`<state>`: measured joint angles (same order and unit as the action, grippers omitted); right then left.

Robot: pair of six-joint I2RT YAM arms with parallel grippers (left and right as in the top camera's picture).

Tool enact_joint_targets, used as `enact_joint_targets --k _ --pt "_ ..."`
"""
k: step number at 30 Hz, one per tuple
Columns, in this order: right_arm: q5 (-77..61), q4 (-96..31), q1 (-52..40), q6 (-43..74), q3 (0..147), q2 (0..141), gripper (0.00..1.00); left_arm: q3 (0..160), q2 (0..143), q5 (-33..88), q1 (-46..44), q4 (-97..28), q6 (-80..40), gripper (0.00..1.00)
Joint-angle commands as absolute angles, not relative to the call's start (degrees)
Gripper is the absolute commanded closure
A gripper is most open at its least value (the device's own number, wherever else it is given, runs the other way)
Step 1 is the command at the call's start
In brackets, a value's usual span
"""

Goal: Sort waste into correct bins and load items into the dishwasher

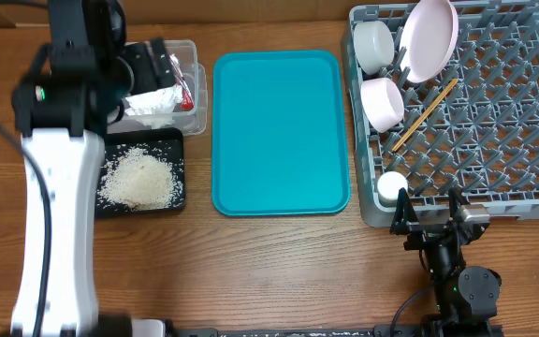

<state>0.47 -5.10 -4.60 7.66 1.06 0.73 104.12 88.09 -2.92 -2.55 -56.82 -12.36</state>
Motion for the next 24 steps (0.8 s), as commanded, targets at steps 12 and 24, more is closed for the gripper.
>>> enact_joint_targets --k 12,24 --pt "1.2 -4.7 -4.9 7.4 0.5 0.1 0.00 48.4 51.3 3.7 -3.7 -8.9 -4.5 0.00" --pt "1.2 -4.7 -4.9 7.4 0.5 0.1 0.00 19.1 26.1 1.3 -1.9 2.7 -4.9 0.00"
